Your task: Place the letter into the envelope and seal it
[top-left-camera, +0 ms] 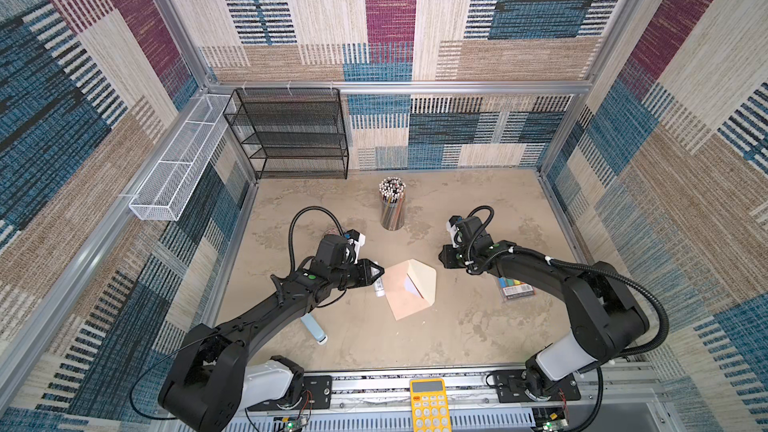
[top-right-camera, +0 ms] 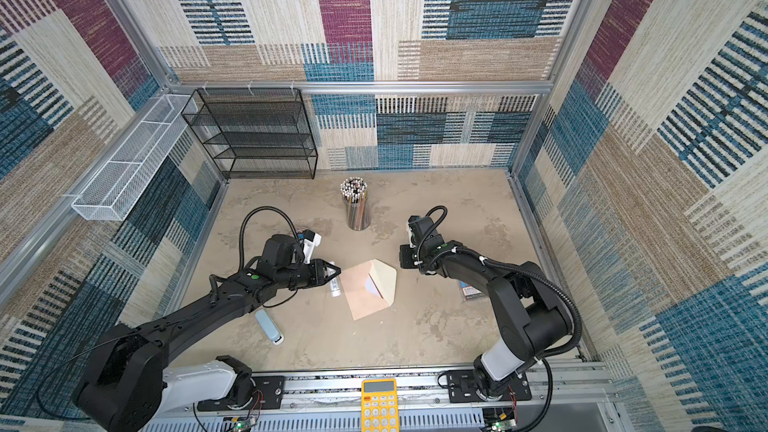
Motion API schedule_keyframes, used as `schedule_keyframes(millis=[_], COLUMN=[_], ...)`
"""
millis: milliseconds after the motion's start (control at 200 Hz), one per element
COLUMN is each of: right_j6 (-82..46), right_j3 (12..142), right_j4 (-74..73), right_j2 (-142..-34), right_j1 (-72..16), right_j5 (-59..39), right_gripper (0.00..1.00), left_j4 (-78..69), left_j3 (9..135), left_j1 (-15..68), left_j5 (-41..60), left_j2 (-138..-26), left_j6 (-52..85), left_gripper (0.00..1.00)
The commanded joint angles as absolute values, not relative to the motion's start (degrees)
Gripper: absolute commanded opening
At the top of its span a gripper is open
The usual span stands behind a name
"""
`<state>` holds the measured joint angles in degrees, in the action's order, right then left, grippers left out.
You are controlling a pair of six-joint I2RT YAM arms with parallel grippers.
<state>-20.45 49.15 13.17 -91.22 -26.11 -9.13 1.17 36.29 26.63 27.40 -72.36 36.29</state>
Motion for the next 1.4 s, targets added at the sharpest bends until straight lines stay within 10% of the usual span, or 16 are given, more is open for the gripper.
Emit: schedule_keyframes(millis=[0,1393], right_j6=[-19.5,-15.1], right_j3=[49.9,53.2], right_j4=[13.3,22.6], right_j2=[-92.5,-94.4], right_j1=[-26.0,-25.7], right_j5=[-13.7,-16.8], right_gripper=[0.25,0.19], left_j4=[-2.6,-7.1], left_j3=[35.7,35.6], left_j1=[26.6,26.6], left_j5=[29.1,33.8], left_j2=[-73.5,-84.3], left_j6=[38.4,38.7], left_gripper=[0.03,0.0])
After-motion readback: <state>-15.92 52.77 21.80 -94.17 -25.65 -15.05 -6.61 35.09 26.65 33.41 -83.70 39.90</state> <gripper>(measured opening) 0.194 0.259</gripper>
